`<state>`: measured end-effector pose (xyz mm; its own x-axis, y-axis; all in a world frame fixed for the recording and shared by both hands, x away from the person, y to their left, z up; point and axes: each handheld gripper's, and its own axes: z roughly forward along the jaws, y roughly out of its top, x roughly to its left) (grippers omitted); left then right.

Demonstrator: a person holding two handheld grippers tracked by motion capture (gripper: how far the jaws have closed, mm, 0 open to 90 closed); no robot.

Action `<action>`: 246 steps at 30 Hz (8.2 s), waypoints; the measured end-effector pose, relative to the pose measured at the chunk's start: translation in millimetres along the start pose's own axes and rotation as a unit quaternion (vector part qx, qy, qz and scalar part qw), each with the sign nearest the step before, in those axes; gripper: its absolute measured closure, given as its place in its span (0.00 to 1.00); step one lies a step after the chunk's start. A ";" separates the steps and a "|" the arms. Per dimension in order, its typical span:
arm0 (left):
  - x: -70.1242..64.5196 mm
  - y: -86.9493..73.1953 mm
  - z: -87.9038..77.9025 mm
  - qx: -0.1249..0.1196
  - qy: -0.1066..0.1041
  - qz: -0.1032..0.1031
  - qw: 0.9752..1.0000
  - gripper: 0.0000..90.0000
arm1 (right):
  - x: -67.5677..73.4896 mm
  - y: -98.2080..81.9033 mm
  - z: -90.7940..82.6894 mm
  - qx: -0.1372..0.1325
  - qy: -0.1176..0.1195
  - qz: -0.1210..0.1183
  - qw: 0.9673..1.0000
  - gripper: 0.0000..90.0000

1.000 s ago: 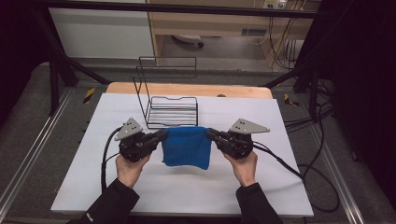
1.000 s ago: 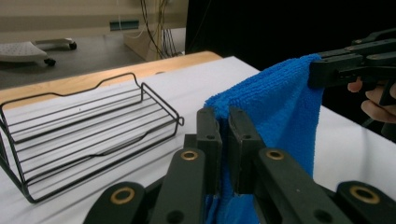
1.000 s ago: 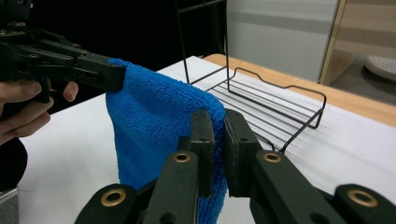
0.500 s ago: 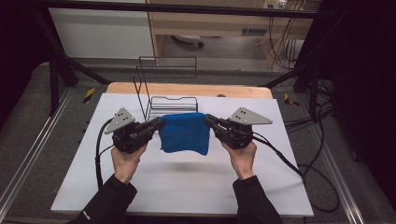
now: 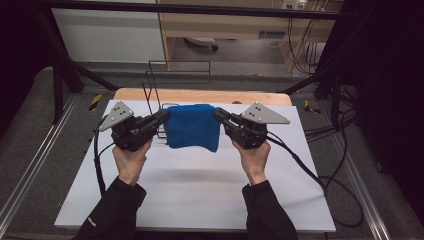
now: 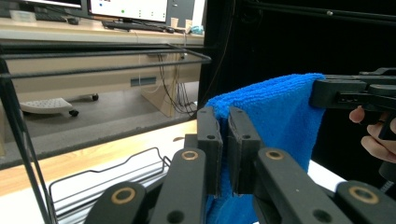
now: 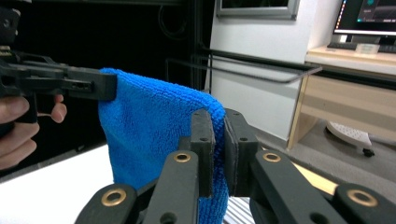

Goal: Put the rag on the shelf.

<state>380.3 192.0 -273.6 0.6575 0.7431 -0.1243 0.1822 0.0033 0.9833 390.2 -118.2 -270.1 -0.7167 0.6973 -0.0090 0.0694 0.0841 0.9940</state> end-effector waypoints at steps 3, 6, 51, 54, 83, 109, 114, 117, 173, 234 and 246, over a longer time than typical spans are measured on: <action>2.3 4.3 -0.1 -0.005 0.005 0.003 1.000 0.94 | 0.4 3.1 2.0 -0.003 -0.001 0.001 1.000 0.93; 4.3 8.3 0.3 -0.011 0.008 0.004 1.000 0.94 | 0.5 8.6 5.4 -0.008 -0.005 -0.003 1.000 0.93; 25.4 101.7 -0.3 -0.098 0.041 0.032 0.994 0.94 | -4.2 105.8 37.3 -0.071 -0.022 -0.037 0.997 0.93; 26.9 107.4 0.9 -0.100 0.043 0.036 0.993 0.94 | -6.2 111.5 39.6 -0.074 -0.023 -0.039 0.996 0.93; 57.9 135.4 36.6 -0.107 0.067 0.038 0.991 0.94 | -38.4 134.9 82.3 -0.073 -0.052 -0.044 0.995 0.93; 91.7 109.3 60.3 -0.080 0.076 0.029 0.993 0.94 | -59.2 114.6 121.0 -0.028 -0.050 -0.044 0.997 0.93; 91.4 99.2 55.9 -0.070 0.070 0.037 0.994 0.94 | -56.3 102.1 116.7 -0.019 -0.040 -0.035 0.998 0.93; 90.4 92.6 52.4 -0.065 0.067 0.039 0.995 0.94 | -53.9 94.8 114.3 -0.017 -0.032 -0.031 0.999 0.93; 80.1 49.8 20.8 0.050 0.035 0.055 0.997 0.84 | -36.1 43.4 89.8 0.097 0.030 -0.042 0.994 0.92; 83.0 8.2 50.0 0.156 0.001 0.021 0.988 0.96 | -46.7 4.8 76.5 0.108 0.036 0.007 0.994 0.74; 80.4 -3.8 28.5 0.168 0.017 0.025 0.985 0.55 | -53.3 9.3 41.9 0.124 0.031 0.040 0.991 0.27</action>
<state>453.4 232.6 -291.1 0.6476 0.7589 -0.0676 0.3869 -0.2511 0.8873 458.2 -124.8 -264.9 -0.7426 0.6646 0.0826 0.2907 0.2087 0.9338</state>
